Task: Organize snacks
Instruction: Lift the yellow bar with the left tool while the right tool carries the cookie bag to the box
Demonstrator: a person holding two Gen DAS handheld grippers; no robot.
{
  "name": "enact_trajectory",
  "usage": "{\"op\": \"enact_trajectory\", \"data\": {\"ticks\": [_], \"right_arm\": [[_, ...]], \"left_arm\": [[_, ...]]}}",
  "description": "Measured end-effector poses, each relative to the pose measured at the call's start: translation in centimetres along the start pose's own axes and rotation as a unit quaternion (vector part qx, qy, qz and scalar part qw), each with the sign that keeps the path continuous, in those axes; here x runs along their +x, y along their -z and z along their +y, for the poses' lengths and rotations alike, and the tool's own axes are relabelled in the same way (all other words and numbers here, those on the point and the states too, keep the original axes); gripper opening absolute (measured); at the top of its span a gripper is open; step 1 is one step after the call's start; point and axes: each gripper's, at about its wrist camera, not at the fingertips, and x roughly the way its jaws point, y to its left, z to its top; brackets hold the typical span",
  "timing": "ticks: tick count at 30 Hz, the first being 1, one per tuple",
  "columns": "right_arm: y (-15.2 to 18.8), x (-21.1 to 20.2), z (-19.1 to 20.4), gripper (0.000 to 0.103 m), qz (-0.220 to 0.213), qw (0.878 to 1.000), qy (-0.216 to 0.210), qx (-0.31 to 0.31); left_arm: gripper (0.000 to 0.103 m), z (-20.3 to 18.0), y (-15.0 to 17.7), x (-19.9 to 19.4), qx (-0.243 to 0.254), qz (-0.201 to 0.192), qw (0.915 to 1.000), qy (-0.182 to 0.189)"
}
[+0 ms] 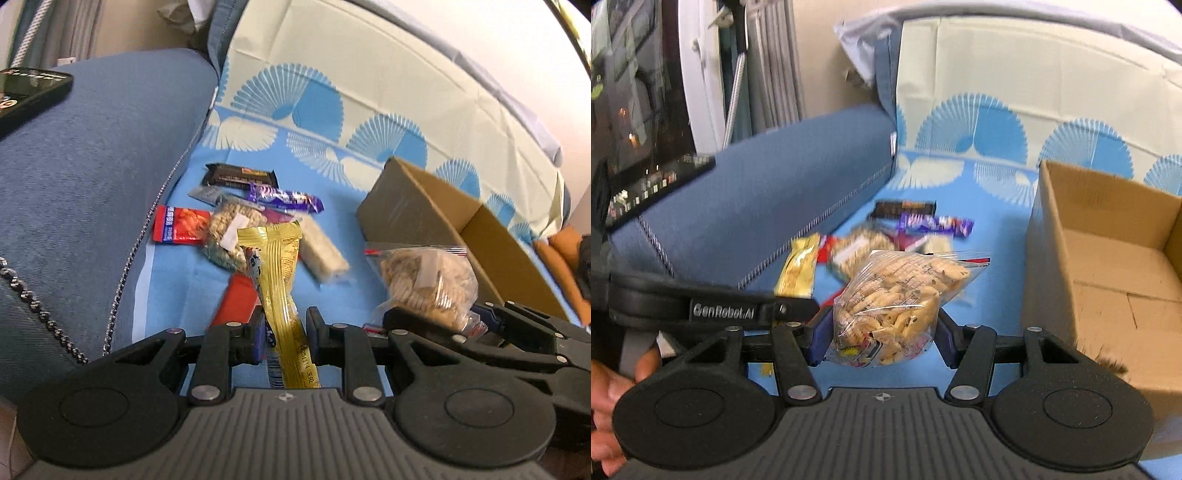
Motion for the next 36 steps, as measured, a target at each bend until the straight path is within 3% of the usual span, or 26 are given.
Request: {"op": "enact_trajectory", "data": {"ticks": [6,13,23,30,36], "right_arm": [[-0.3,-0.9,-0.6,0.058,-0.039,0.999,-0.006,-0.005],[-0.4,-2.8,-2.3,0.058,-0.074,0.997,-0.025,-0.003],[-1.2,-3.4,-4.9,0.058,-0.105,0.993,-0.044,0.015],[-2.3,-3.6,-7.2,0.058,-0.127,0.989,-0.046,0.064],[-2.8,-4.4,-9.9,0.058,-0.151,0.983,-0.022,0.103]], "left_arm": [[0.024,0.5,-0.2,-1.1,-0.014,-0.024,0.9996,0.003],[0.024,-1.2,-0.2,-1.9,0.023,-0.041,0.9988,-0.014],[0.024,-2.9,-0.9,-1.9,0.008,-0.017,0.9993,-0.034],[0.024,-6.0,-2.3,-2.0,0.021,-0.028,0.9991,-0.024],[0.024,-9.9,-4.2,-1.6,0.037,-0.045,0.9983,-0.006]]}}
